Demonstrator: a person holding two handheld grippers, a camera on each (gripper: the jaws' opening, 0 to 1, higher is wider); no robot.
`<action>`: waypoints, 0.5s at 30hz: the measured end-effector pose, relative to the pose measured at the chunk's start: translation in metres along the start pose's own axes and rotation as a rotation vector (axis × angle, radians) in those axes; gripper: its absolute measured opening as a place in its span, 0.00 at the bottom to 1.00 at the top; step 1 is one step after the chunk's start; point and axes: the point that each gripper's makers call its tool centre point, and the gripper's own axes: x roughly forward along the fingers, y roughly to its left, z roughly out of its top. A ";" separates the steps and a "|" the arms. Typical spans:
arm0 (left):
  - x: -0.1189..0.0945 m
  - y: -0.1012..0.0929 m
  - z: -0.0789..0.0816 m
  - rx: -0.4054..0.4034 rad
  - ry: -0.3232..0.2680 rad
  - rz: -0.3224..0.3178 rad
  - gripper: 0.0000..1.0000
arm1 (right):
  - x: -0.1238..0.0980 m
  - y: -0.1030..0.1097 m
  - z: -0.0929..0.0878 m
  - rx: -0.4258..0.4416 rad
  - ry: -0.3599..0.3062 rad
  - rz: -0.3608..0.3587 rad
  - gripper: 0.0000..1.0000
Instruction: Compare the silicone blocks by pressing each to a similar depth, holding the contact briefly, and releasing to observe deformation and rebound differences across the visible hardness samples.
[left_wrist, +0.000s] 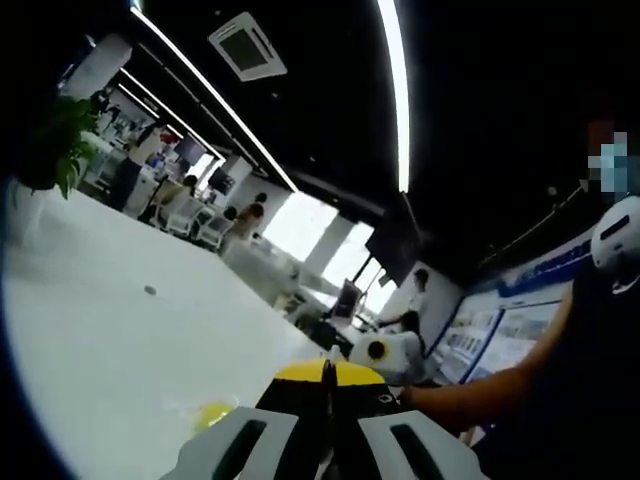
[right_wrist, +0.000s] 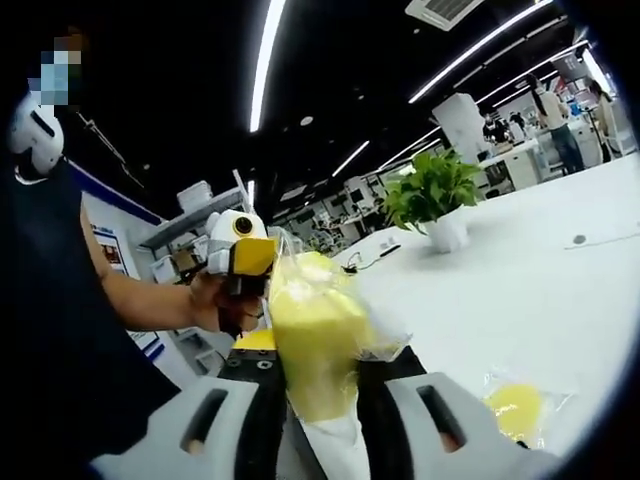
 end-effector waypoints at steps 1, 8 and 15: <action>0.000 0.000 0.000 0.002 0.001 -0.002 0.00 | 0.000 0.001 0.000 0.001 0.000 0.004 0.20; -0.004 -0.001 0.002 0.034 -0.003 -0.009 0.00 | 0.001 0.005 0.003 -0.030 0.008 0.017 0.17; -0.006 0.004 -0.001 0.070 0.017 0.018 0.00 | 0.000 0.005 0.001 -0.041 0.026 0.012 0.14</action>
